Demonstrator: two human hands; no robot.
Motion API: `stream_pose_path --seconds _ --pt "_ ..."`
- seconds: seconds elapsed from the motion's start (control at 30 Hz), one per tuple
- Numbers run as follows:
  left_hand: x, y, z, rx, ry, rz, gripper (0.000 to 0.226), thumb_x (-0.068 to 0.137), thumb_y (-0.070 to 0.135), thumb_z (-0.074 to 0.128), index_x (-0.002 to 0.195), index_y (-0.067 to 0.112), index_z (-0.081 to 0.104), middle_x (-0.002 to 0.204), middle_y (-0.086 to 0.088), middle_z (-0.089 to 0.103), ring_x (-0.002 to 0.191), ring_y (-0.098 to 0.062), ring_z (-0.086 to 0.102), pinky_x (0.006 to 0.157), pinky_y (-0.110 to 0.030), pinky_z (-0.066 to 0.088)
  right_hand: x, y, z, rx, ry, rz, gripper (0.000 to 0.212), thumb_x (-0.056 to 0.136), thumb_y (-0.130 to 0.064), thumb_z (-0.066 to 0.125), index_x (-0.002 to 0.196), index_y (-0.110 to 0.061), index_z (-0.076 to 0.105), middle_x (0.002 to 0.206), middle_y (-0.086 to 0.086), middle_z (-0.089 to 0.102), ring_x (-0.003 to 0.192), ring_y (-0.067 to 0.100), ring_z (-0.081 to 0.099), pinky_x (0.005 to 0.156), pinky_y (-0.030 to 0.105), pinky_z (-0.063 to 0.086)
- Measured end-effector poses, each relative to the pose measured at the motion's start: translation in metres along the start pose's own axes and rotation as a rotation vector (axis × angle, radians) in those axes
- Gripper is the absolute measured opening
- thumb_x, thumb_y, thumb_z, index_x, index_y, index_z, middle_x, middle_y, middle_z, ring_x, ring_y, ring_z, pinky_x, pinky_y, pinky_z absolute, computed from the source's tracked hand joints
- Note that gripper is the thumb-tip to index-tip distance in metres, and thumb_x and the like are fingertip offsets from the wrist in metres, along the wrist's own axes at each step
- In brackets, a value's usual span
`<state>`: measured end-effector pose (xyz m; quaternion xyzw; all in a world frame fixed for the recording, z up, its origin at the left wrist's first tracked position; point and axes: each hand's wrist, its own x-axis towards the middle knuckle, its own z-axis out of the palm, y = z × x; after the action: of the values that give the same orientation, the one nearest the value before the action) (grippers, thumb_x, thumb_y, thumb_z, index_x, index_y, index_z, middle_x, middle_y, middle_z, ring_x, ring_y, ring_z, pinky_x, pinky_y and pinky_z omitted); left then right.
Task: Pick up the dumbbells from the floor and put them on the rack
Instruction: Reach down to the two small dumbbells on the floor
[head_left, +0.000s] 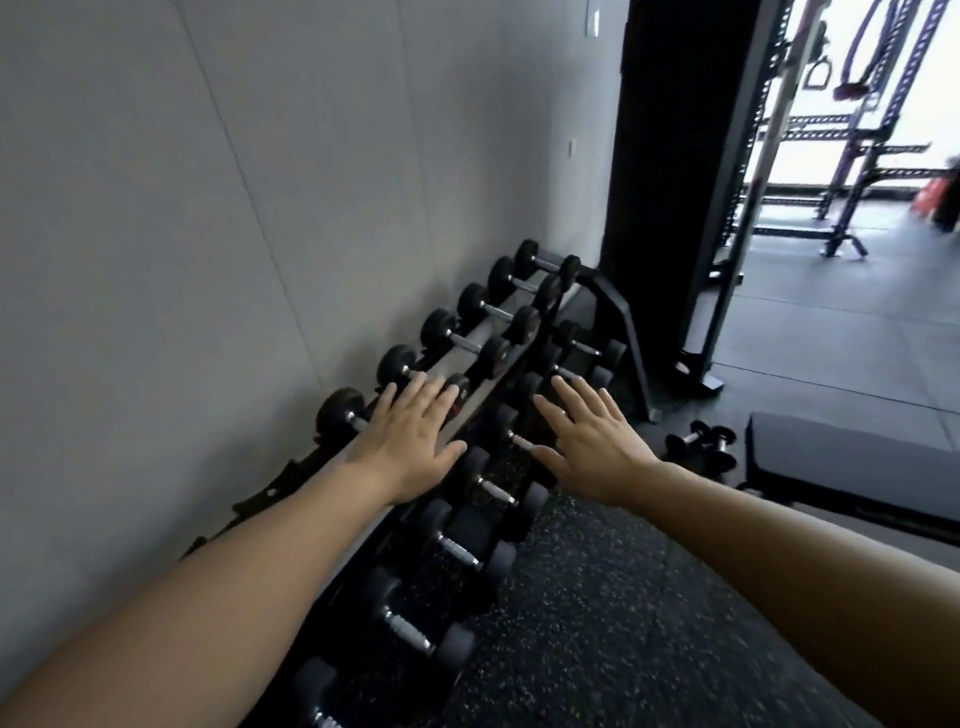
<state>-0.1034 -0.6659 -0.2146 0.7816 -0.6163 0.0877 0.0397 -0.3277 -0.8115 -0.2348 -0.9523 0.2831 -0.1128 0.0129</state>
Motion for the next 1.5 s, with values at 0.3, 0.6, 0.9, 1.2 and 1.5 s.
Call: stream_pose_path --seconds 0.3,0.6,0.9,1.2,1.5 --pt "0.140 0.081 0.081 -0.107 -0.085 0.202 0.077 0.093 0.059 0.032 0.156 0.020 0.010 0.165 -0.003 0.007 0.149 -0.017 -0.007 0.119 -0.043 -0.006 -0.015 0.140 0.046 0.044 -0.104 0.267 0.075 0.098 -0.061 0.035 0.159 -0.024 0.014 0.169 0.011 0.002 0.153 0.031 -0.006 0.121 0.049 -0.002" --pt "0.284 0.113 0.175 -0.185 -0.164 0.375 0.078 0.091 0.060 0.031 0.155 0.021 0.012 0.165 -0.003 0.009 0.150 -0.018 -0.005 0.120 -0.045 -0.004 0.041 0.236 0.103 0.031 -0.164 0.454 0.074 0.097 -0.062 0.033 0.158 -0.024 0.016 0.168 0.012 0.005 0.153 0.031 -0.003 0.123 0.050 0.002" --pt "0.402 0.127 0.229 -0.195 -0.294 0.518 0.076 0.094 0.058 0.034 0.156 0.020 0.010 0.165 -0.004 0.008 0.150 -0.019 -0.005 0.120 -0.047 -0.003 0.095 0.308 0.146 0.073 -0.264 0.621 0.074 0.098 -0.060 0.037 0.159 -0.023 0.017 0.168 0.013 0.006 0.153 0.031 -0.001 0.123 0.048 0.001" --pt "0.491 0.188 0.277 -0.220 -0.410 0.612 0.075 0.096 0.056 0.035 0.156 0.020 0.010 0.165 -0.004 0.007 0.150 -0.019 -0.005 0.120 -0.046 -0.005 0.112 0.401 0.173 0.108 -0.314 0.731 0.073 0.099 -0.059 0.035 0.159 -0.022 0.017 0.168 0.013 0.006 0.153 0.032 0.000 0.123 0.049 0.002" --pt "0.597 0.263 0.314 -0.193 -0.458 0.572 0.074 0.094 0.058 0.036 0.156 0.022 0.014 0.165 -0.004 0.010 0.150 -0.020 -0.002 0.120 -0.045 -0.004 0.142 0.540 0.194 0.159 -0.341 0.712 0.072 0.099 -0.057 0.037 0.158 -0.021 0.019 0.168 0.014 0.008 0.153 0.032 0.003 0.122 0.048 0.003"
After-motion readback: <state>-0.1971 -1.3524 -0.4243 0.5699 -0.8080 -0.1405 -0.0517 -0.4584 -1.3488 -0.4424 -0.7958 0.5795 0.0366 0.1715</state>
